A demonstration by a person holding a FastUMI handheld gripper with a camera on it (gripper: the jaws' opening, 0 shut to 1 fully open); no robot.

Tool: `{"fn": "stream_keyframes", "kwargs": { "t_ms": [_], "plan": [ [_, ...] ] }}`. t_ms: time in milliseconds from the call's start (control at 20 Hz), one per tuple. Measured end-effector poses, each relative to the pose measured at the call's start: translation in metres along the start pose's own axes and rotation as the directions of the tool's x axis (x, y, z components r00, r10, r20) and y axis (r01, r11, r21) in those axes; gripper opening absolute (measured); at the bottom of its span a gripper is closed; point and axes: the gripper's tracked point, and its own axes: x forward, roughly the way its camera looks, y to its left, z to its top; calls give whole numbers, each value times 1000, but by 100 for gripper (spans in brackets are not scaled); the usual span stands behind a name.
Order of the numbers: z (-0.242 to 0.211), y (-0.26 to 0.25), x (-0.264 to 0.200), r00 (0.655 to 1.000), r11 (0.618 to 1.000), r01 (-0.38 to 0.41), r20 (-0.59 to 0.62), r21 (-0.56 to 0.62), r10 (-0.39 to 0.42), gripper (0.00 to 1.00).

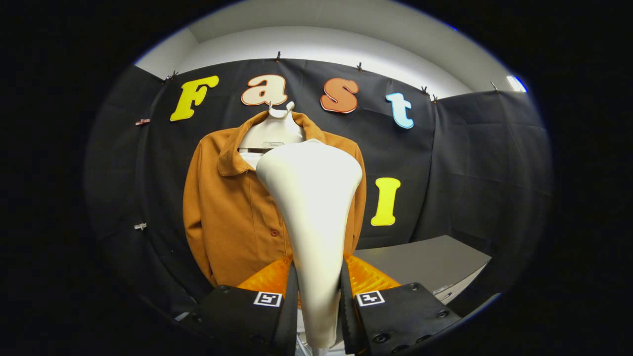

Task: Iron the clothes twice with a garment steamer, once on the left side and once on the right side.

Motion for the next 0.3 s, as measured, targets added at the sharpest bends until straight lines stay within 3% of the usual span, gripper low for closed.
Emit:
{"fn": "stream_keyframes", "kwargs": {
  "t_ms": [300],
  "plan": [
    [-1, 1, -1, 1000, 1000, -2, -1, -3, 2, 40]
  ]
}}
